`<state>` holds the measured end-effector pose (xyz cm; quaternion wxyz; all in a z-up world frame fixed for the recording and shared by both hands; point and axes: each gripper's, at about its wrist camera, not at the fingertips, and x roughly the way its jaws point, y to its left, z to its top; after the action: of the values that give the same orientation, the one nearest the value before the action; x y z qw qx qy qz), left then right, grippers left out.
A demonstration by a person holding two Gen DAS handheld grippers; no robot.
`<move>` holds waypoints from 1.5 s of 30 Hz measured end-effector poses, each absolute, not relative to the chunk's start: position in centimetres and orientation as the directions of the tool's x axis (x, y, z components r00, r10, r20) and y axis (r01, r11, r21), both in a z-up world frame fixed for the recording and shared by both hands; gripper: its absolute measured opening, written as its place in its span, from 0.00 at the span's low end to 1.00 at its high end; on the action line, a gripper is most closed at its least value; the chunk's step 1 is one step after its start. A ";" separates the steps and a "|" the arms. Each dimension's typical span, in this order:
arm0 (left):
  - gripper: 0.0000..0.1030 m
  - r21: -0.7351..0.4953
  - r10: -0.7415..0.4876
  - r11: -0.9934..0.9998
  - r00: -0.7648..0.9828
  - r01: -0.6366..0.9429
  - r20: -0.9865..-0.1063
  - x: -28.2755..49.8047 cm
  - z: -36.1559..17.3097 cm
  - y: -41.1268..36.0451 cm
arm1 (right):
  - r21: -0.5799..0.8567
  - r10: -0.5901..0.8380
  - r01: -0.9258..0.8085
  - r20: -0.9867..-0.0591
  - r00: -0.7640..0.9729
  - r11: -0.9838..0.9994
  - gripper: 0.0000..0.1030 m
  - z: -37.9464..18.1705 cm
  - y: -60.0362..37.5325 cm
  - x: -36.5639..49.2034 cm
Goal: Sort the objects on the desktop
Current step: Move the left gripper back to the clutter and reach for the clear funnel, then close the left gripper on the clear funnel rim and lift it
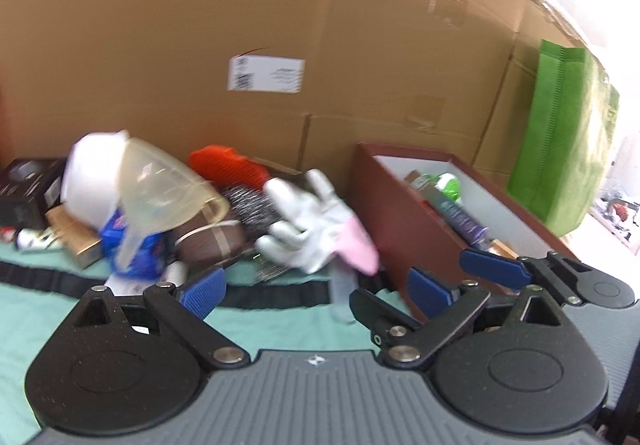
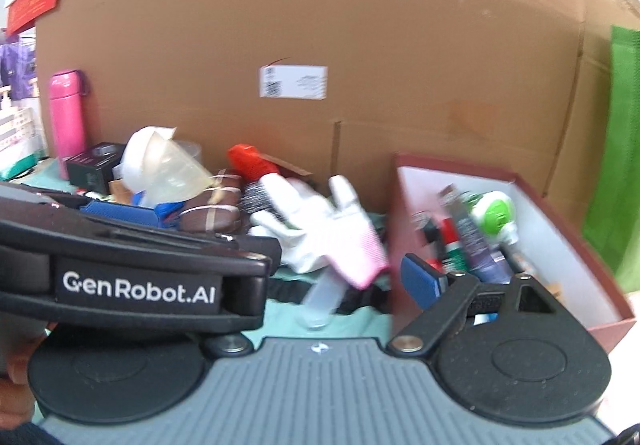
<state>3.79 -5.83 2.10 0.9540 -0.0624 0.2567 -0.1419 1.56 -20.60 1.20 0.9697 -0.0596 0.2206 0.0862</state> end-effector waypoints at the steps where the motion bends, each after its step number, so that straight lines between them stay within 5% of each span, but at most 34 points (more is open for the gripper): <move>1: 0.97 -0.192 -0.295 0.954 0.831 0.229 -0.472 3.6 1.9 -5.3 | -0.068 0.153 -0.203 -0.440 0.885 0.977 0.84 0.9 -20.0 1.5; 21: 0.97 -0.287 -0.191 0.956 0.868 0.059 -0.458 5.3 2.7 5.3 | -0.048 0.292 -0.344 -0.429 0.855 0.938 0.84 -0.4 -12.0 5.1; 39: 0.96 -0.354 -0.174 0.935 0.861 -0.007 -0.478 12.0 4.6 7.1 | -0.146 0.439 -0.505 -0.331 0.836 0.851 0.78 0.0 -6.8 9.6; 42: 0.89 -0.328 -0.157 0.944 0.849 -0.020 -0.505 12.4 3.8 7.2 | -0.173 0.465 -0.547 -0.359 0.809 0.819 0.72 -0.8 -6.1 8.6; 45: 0.67 -0.309 -0.136 0.950 0.822 -0.050 -0.553 12.5 2.6 7.7 | -0.145 0.493 -0.590 -0.414 0.766 0.794 0.71 -1.8 -5.9 7.9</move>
<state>12.48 7.69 2.56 0.9415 -0.1568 0.2976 -0.0228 7.86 -5.87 -1.80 0.9299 -0.1346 0.1803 0.2910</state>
